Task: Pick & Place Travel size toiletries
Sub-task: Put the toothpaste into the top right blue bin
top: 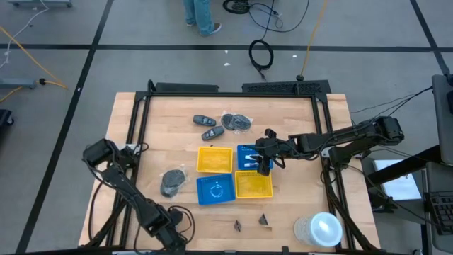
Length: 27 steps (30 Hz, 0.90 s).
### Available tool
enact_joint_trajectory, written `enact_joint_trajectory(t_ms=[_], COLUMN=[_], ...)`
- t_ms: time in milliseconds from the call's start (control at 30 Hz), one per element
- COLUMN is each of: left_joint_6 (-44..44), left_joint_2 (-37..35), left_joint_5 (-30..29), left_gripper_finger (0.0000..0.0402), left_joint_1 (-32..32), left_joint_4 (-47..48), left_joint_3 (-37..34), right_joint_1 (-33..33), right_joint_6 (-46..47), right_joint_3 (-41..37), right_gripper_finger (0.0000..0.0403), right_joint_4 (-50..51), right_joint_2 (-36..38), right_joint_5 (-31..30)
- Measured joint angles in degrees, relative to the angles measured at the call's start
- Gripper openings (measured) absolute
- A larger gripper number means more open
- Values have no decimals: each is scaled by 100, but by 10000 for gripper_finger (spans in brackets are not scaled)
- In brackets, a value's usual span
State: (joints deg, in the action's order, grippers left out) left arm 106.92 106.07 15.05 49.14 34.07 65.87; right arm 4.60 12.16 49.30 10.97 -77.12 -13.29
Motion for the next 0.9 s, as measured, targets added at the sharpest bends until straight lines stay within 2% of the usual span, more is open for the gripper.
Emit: enact_joint_trajectory(t_ms=[467,567,700,900], left_joint_6=[-27,-35,-170,-476], left_joint_2=[327,331,333,327], left_joint_5=[85,104,144,178], left_gripper_finger=[133,109,41,38], left_joint_1=[-36,-36,-65,-162], left_joint_4=[326,372,386,415], left_joint_3=[28,24,22,15], right_joint_1=[0,0,0,0], right_joint_6=[-71,-85,-87,-87], right_joint_3=[2,2,2,2], right_gripper_finger=[160,160,160,160], right_joint_4=[-333,-370,-370,-368], right_joint_2=[0,0,0,0], right_joint_5=[-10,-12,-12,-12])
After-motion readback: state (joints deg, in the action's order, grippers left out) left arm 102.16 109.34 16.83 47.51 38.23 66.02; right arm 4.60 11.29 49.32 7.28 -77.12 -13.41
